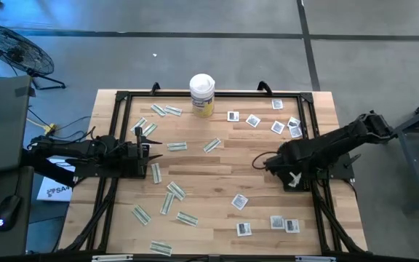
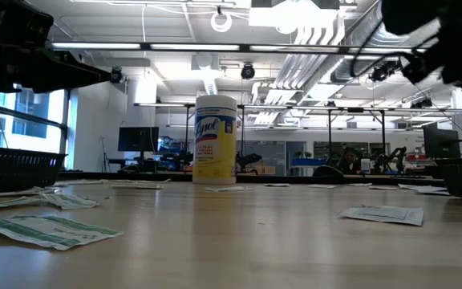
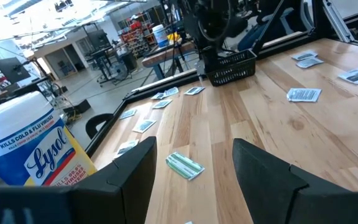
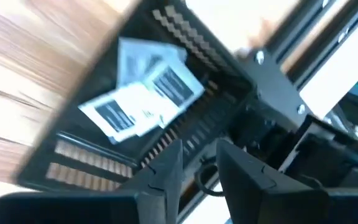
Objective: Pick & Place First Aid Supplies
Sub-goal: Put the towelette pack into the right black basket
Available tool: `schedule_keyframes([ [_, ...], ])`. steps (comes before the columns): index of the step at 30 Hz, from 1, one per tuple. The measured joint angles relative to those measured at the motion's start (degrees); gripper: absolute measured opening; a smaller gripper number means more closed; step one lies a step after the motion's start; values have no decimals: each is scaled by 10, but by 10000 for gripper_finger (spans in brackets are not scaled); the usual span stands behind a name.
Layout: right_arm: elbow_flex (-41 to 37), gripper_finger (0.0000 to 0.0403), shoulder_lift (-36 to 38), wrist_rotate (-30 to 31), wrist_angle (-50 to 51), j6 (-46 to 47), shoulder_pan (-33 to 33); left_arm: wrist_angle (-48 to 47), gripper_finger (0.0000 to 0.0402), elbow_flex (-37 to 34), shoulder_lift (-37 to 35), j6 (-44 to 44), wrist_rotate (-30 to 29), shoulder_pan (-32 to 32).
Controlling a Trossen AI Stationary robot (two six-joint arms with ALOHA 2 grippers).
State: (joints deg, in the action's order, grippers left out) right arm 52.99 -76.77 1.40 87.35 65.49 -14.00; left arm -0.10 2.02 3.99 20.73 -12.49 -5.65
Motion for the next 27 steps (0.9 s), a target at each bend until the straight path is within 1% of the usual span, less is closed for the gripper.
schedule_keyframes([
  [4,32,89,0,45,-3,-1,10,0,206,0,0,0,0,0],
  [7,39,87,0,75,-14,-1,18,0,206,0,0,0,0,0],
  [15,24,87,0,80,-63,-28,53,0,206,0,0,0,0,0],
  [27,24,87,0,96,-85,-30,79,0,206,0,0,0,0,0],
])
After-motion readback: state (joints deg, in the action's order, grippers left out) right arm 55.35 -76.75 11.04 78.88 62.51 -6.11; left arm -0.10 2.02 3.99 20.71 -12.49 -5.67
